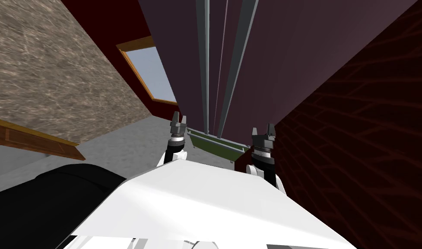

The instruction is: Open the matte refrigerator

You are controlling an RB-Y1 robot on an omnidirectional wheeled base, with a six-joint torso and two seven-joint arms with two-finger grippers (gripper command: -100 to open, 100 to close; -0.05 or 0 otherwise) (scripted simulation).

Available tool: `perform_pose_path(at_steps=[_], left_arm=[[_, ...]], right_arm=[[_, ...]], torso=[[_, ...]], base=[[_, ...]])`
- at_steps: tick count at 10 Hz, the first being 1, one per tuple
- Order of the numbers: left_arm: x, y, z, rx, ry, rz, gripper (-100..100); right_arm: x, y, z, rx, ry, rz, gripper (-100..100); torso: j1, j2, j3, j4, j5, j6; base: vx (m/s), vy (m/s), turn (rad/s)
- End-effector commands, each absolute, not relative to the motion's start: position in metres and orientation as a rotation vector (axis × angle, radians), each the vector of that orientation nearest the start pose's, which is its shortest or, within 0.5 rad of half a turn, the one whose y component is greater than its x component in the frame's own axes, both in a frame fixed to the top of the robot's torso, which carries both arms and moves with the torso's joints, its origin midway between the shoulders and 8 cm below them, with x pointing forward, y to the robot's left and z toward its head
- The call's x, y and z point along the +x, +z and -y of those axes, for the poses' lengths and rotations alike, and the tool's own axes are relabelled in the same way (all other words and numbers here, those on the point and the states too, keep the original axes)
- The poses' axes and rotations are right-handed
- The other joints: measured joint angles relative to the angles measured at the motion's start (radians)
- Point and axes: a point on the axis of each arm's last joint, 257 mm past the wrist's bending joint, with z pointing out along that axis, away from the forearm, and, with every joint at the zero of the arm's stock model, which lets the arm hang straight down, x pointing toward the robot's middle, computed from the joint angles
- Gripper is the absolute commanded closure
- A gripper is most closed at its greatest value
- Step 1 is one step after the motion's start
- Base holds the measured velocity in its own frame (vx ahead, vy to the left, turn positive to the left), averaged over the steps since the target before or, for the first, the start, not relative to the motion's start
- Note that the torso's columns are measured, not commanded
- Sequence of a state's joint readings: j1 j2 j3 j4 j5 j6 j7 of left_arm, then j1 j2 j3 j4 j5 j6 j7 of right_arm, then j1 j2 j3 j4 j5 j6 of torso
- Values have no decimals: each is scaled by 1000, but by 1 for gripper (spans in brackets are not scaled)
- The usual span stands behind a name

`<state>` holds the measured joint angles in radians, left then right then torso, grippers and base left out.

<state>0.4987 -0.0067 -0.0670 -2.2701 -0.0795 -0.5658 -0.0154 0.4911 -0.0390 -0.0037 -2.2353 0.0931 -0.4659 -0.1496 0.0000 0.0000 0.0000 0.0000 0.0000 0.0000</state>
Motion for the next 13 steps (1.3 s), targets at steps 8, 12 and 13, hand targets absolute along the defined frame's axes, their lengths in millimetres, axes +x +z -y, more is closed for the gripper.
perform_pose_path(at_steps=[8, 12, 13], left_arm=[[338, 32, -246, -567, -1321, -619, 0], [339, 32, -246, -568, -1321, -619, 0], [339, 32, -246, -568, -1321, -619, 0]], right_arm=[[360, -1, 269, 692, 1363, -709, 0], [372, -19, 270, 634, 1236, -831, -100], [375, -24, 271, 619, 1196, -861, -100]], torso=[[0, 544, -1087, 544, 0, 0], [4, 735, -1470, 734, 1, 0], [2, 737, -1475, 737, 1, 0]], base=[[0, 0, 0], [-5, 52, 66], [-15, 80, 86]])
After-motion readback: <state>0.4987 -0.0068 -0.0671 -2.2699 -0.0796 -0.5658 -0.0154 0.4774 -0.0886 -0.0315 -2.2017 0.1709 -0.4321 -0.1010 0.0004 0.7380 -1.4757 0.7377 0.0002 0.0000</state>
